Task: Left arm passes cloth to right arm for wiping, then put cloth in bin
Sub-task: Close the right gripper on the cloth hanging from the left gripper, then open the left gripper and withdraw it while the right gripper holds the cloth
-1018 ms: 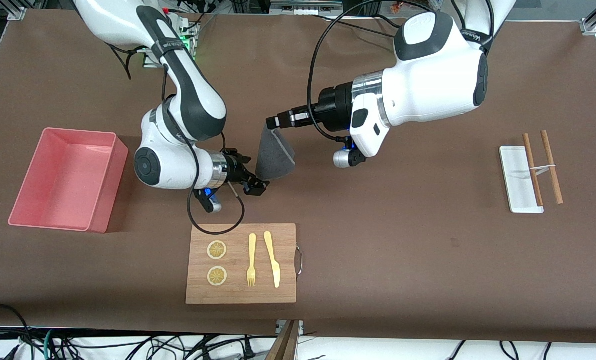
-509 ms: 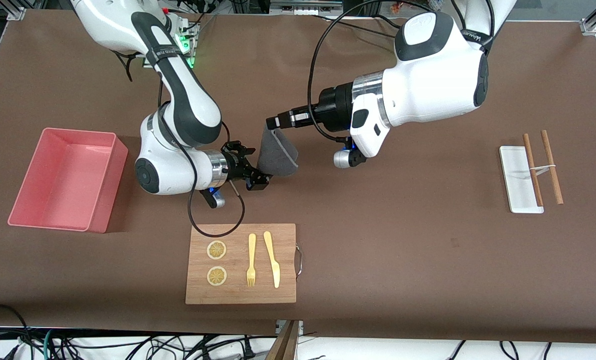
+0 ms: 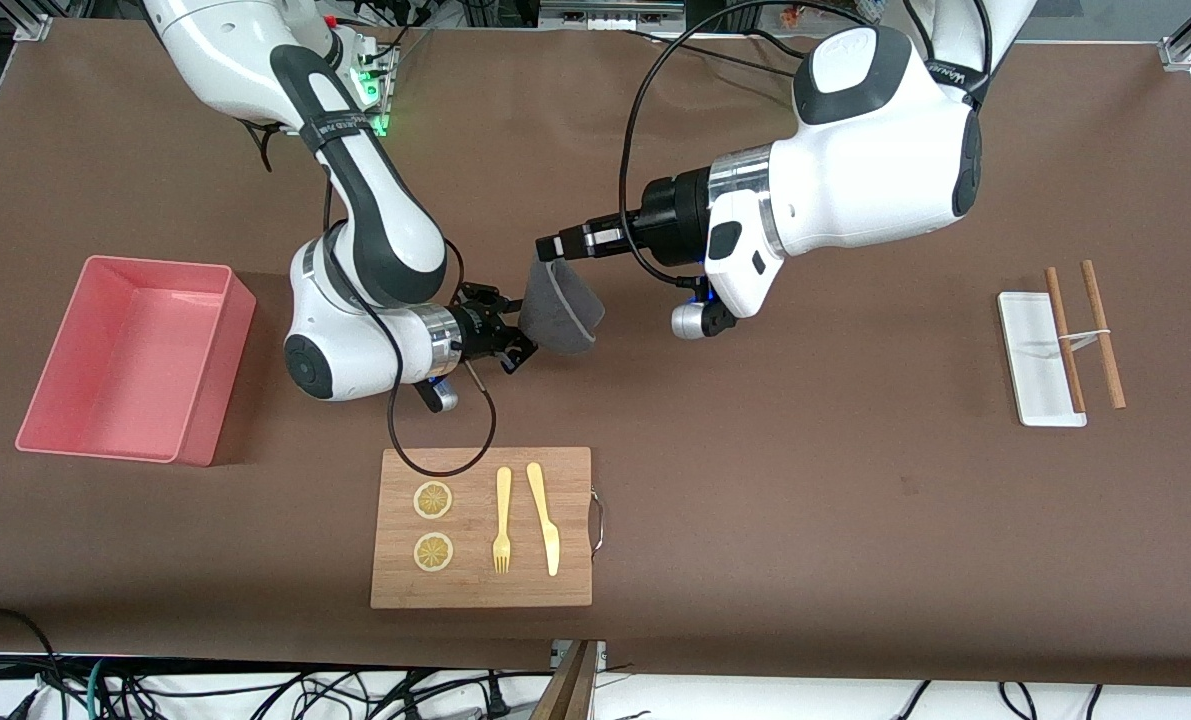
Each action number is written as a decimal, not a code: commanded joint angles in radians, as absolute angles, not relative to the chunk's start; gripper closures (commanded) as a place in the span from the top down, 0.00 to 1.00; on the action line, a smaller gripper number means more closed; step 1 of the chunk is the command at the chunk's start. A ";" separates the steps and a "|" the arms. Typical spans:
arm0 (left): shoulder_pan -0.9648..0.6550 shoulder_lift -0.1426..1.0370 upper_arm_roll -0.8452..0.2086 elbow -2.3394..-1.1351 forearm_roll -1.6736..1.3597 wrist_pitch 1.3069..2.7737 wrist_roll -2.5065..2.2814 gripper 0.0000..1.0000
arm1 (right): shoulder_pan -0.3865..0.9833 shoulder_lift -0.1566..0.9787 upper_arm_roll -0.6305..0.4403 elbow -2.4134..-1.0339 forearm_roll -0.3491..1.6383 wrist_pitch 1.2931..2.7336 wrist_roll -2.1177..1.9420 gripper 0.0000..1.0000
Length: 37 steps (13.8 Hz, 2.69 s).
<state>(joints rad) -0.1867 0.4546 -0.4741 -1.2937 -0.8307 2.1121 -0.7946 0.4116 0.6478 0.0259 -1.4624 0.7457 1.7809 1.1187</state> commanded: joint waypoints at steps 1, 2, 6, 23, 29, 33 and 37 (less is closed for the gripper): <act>-0.178 0.437 -0.476 -1.305 -0.851 2.097 -0.798 0.00 | 0.388 0.643 0.032 -1.450 0.784 1.744 1.132 0.62; -0.178 0.437 -0.476 -1.305 -0.851 2.095 -0.798 0.00 | 0.388 0.644 0.032 -1.448 0.787 1.746 1.131 0.64; -0.176 0.436 -0.476 -1.305 -0.851 2.094 -0.798 0.00 | 0.387 0.644 0.031 -1.448 0.857 1.756 1.132 0.70; -0.167 0.428 -0.471 -1.304 -0.842 2.054 -0.796 1.00 | 0.385 0.632 0.028 -1.401 0.881 1.744 1.135 0.00; -0.057 0.391 -0.472 -1.290 -0.798 1.890 -0.787 1.00 | 0.379 0.630 0.026 -1.374 0.655 1.743 1.033 0.00; 0.055 0.339 -0.474 -1.285 -0.721 1.696 -0.781 1.00 | 0.394 0.627 0.041 -1.381 0.419 1.746 1.009 0.00; 0.181 0.293 -0.471 -1.287 -0.602 1.459 -0.648 1.00 | 0.396 0.637 0.133 -1.451 0.307 1.843 1.008 0.00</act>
